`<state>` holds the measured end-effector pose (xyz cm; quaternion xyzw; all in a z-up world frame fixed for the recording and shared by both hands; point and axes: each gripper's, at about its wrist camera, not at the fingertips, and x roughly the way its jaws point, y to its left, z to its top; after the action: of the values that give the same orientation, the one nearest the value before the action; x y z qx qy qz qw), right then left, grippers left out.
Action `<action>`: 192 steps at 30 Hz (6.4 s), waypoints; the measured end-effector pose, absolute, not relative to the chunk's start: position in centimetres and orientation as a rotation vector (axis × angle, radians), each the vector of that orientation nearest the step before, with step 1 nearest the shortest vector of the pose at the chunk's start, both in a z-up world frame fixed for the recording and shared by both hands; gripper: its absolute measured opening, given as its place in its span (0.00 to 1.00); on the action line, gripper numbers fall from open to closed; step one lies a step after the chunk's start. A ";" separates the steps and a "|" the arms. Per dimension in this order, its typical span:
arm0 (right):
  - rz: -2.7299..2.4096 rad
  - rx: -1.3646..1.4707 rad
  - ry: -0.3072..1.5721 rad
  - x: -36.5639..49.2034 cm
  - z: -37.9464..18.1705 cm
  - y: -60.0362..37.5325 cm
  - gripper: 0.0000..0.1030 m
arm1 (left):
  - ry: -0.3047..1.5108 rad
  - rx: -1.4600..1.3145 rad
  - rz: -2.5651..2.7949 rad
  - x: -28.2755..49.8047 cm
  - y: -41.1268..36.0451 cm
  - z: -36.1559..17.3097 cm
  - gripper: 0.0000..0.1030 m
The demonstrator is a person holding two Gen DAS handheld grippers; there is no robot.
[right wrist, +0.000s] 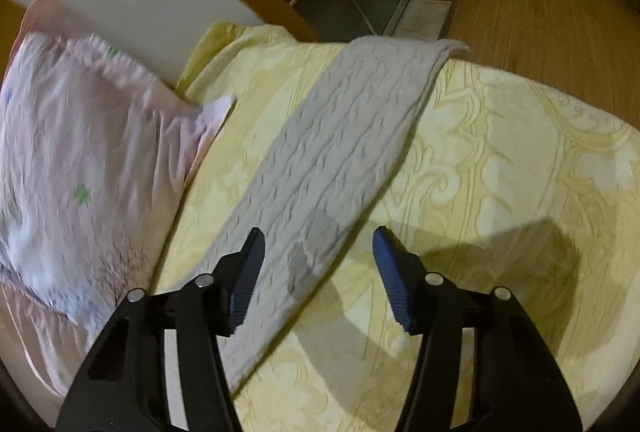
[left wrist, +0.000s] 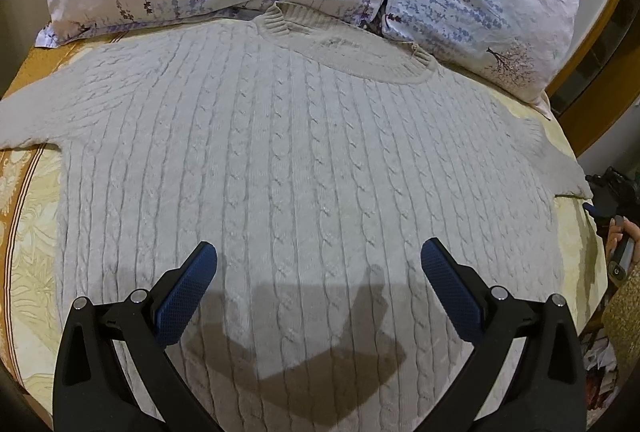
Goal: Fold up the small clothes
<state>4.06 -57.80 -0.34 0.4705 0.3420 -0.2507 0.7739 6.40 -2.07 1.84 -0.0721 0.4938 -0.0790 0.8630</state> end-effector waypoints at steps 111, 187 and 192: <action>0.054 0.487 1.068 11.9 3.0 -18.9 0.75 | 0.854 -0.884 0.013 10.0 26.3 1.6 0.54; 0.401 -0.127 0.942 13.8 8.1 -6.3 0.62 | 0.923 -0.672 -0.261 13.8 14.3 2.0 0.66; 0.393 -0.338 0.943 14.7 6.0 -2.1 0.60 | 0.997 -0.720 -0.224 14.3 15.3 -0.2 0.66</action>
<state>14.69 -2.09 6.02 -0.1610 0.4491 0.1873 0.8587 14.31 15.32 -0.19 -0.3370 0.4667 -0.1048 0.8110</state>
